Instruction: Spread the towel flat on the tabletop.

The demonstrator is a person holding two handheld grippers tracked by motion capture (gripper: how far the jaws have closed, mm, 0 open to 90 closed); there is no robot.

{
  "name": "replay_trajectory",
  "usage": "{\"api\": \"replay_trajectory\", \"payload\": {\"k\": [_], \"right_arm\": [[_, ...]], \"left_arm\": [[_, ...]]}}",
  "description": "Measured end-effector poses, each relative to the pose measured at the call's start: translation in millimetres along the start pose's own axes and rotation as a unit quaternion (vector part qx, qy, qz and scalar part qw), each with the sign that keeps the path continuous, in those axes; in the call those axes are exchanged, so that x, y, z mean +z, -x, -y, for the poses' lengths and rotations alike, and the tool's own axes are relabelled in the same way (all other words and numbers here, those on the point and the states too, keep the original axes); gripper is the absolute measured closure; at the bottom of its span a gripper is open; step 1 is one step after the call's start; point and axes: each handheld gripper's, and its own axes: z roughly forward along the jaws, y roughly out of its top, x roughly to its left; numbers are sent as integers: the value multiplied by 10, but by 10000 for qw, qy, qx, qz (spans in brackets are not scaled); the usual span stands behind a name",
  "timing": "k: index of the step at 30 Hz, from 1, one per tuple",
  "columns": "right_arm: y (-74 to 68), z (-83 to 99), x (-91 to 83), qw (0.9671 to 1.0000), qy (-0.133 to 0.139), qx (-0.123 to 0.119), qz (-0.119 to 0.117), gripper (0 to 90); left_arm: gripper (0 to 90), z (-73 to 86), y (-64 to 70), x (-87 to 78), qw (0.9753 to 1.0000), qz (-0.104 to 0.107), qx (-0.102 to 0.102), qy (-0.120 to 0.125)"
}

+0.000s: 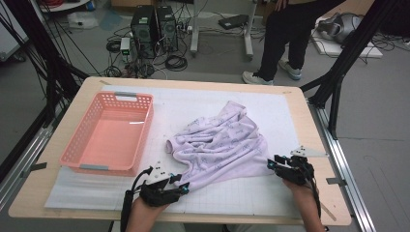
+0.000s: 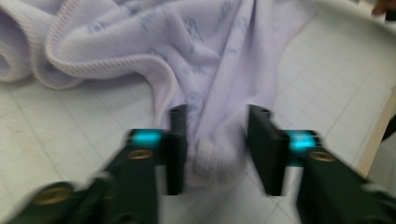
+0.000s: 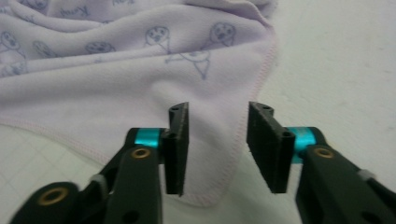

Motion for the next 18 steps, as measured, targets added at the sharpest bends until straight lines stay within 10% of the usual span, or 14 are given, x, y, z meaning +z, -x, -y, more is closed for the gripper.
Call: {"api": "replay_trajectory", "payload": {"k": [8,13,18], "right_arm": [[-247,-101,310,9993,-220,-289,-86,509],[-285,-130,376,9979,-334,-498,225,746],[-245,-87,263,9975,-477,-516,28,874]], "left_arm": [[391,-132,-144,-63,9989,-174,-73,425],[397,-123,-226,7,9988,-264,-194,371],[403,-85,-243,46,9989,-294,-224,291]]}}
